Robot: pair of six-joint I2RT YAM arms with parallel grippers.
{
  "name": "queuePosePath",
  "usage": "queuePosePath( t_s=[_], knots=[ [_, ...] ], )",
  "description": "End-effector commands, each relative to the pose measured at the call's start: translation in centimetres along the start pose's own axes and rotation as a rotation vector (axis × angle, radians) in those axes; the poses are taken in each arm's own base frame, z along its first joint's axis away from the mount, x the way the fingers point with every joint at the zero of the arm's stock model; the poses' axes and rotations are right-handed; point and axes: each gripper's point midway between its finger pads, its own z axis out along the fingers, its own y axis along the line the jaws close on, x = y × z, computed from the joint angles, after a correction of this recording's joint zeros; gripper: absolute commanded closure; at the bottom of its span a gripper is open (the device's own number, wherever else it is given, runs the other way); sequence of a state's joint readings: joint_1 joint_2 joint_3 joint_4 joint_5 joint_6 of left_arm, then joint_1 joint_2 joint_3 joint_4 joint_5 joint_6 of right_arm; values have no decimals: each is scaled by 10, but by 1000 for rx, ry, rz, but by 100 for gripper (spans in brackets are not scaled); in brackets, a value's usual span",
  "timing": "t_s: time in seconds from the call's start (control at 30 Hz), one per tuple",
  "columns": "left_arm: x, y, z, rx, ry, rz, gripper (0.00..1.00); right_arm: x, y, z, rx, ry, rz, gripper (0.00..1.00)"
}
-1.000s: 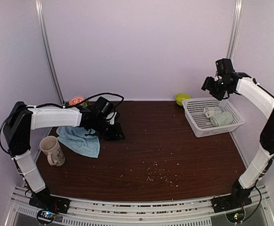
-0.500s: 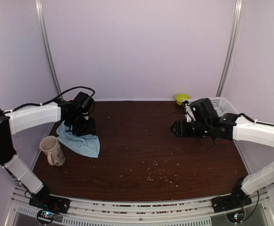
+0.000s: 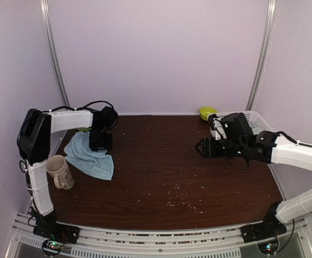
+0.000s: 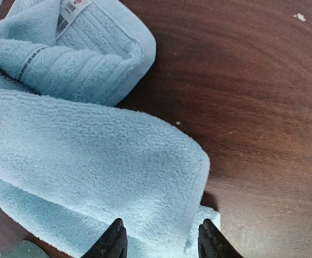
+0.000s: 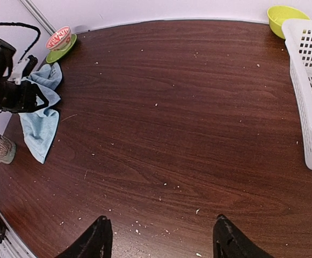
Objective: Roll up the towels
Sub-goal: Pick up the towel from the corner of the board.
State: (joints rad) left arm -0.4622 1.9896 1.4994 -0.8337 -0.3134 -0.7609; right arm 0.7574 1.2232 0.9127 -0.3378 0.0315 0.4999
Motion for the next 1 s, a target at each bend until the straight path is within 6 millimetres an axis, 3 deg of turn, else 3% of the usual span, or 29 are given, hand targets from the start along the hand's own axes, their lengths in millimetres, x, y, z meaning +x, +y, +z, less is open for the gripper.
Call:
queuePosePath(
  t_s=[0.0, 0.2, 0.23, 0.33, 0.37, 0.47, 0.53, 0.67, 0.77, 0.83, 0.97],
  knots=[
    [2, 6, 13, -38, 40, 14, 56, -21, 2, -19, 8, -65, -22, 36],
    [8, 3, 28, -47, 74, 46, 70, -34, 4, -32, 6, -103, -21, 36],
    [8, 1, 28, -43, 76, 48, 74, -35, 3, -34, 9, -107, -22, 36],
    [7, -3, 22, -11, 74, 47, 100, -39, 0, -40, 26, -123, -28, 36],
    [5, -7, 17, 16, 66, 43, 100, -40, -1, -42, 33, -129, -31, 36],
    [-8, -37, -26, 159, -16, 62, 100, -47, -10, -52, 76, -163, -42, 36],
    [-16, -70, -70, 291, -74, 90, 100, -55, -18, -62, 117, -202, -46, 36],
    [-24, -161, -202, 639, -209, 193, 100, -78, -33, -89, 164, -309, -31, 35],
    [-20, -199, -298, 857, -284, 218, 100, -93, -39, -109, 177, -376, -18, 35],
    [-16, -197, -319, 901, -291, 191, 100, -97, -42, -114, 182, -392, -15, 35],
    [7, -170, -257, 826, -246, 115, 100, -81, -44, -104, 176, -336, -8, 35]
  ],
)
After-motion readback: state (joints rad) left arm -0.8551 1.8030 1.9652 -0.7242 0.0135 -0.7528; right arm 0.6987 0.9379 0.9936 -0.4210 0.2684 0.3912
